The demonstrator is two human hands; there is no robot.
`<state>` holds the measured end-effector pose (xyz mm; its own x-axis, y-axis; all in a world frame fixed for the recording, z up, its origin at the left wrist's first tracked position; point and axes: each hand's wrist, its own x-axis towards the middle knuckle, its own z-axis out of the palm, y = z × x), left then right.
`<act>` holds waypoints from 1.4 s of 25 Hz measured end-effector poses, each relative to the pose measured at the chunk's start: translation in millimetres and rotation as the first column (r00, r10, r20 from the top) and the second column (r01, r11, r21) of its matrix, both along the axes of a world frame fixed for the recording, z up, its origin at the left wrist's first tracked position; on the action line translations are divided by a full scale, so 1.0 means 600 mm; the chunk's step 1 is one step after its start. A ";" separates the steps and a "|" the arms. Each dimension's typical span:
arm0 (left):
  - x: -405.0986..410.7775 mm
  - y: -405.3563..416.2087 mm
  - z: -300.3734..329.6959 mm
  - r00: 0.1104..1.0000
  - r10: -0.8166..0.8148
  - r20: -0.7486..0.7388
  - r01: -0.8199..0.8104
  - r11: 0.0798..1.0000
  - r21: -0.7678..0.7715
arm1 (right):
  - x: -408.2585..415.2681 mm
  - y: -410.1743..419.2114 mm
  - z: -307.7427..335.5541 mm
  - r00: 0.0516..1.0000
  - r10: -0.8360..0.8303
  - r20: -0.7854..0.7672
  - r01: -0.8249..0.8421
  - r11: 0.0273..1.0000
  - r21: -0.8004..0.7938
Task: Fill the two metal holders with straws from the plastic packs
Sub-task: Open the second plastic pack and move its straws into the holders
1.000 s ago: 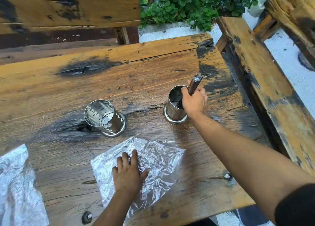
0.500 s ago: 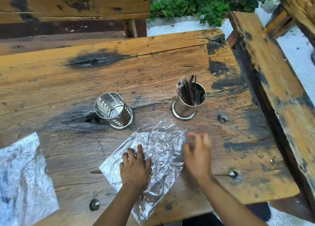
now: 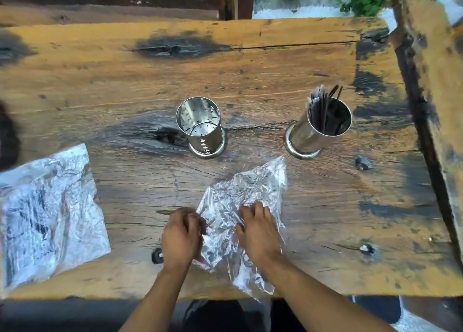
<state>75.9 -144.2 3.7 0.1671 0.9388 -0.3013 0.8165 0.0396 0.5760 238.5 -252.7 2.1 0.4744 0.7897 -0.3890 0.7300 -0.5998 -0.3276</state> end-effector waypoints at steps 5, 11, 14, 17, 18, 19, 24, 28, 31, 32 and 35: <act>-0.179 0.101 -0.011 0.923 0.276 -0.270 -0.195 0.937 0.290 | -0.035 -0.008 -0.011 0.992 0.118 -0.039 -0.115 0.990 0.078; -0.356 0.210 -0.045 0.813 0.342 -0.471 -0.364 0.930 0.046 | -0.155 0.096 0.038 0.878 0.474 -0.069 -0.427 0.839 0.335; -0.374 0.209 -0.050 0.820 0.262 -0.508 -0.319 0.947 -0.026 | -0.211 0.217 0.058 0.824 0.558 -0.102 -0.482 0.784 0.392; -0.374 0.176 -0.047 0.843 0.217 -0.491 -0.249 0.969 0.002 | -0.234 0.364 0.067 0.837 0.546 -0.038 -0.479 0.765 0.430; -0.376 0.163 -0.045 0.850 0.219 -0.480 -0.241 0.970 0.017 | -0.236 0.414 0.071 0.849 0.528 -0.013 -0.472 0.771 0.428; -0.380 0.150 -0.045 0.854 0.225 -0.470 -0.239 0.971 0.032 | -0.234 0.463 0.075 0.858 0.513 0.030 -0.478 0.775 0.414; -0.396 0.081 -0.054 0.865 0.211 -0.455 -0.191 0.977 0.091 | -0.187 0.636 0.052 0.912 0.390 0.126 -0.409 0.859 0.309; -0.389 0.039 -0.061 0.857 0.186 -0.481 -0.160 0.983 0.093 | -0.157 0.703 -0.005 0.947 0.292 0.136 -0.313 0.934 0.171; -0.387 0.031 -0.060 0.852 0.169 -0.495 -0.140 0.986 0.095 | -0.161 0.699 -0.012 0.975 0.207 0.085 -0.212 0.975 0.062; -0.386 0.031 -0.057 0.851 0.161 -0.500 -0.137 0.987 0.085 | -0.168 0.687 -0.006 0.973 0.208 0.101 -0.218 0.971 0.099; -0.374 0.018 -0.050 0.853 0.126 -0.506 -0.105 0.992 0.070 | -0.196 0.599 0.027 0.937 0.337 0.091 -0.348 0.880 0.324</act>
<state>-148.8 -133.3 -26.1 -0.1095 0.9543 -0.2779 0.9868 0.1379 0.0847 120.9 106.6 18.1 0.1585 0.9851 -0.0669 0.8832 -0.1717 -0.4363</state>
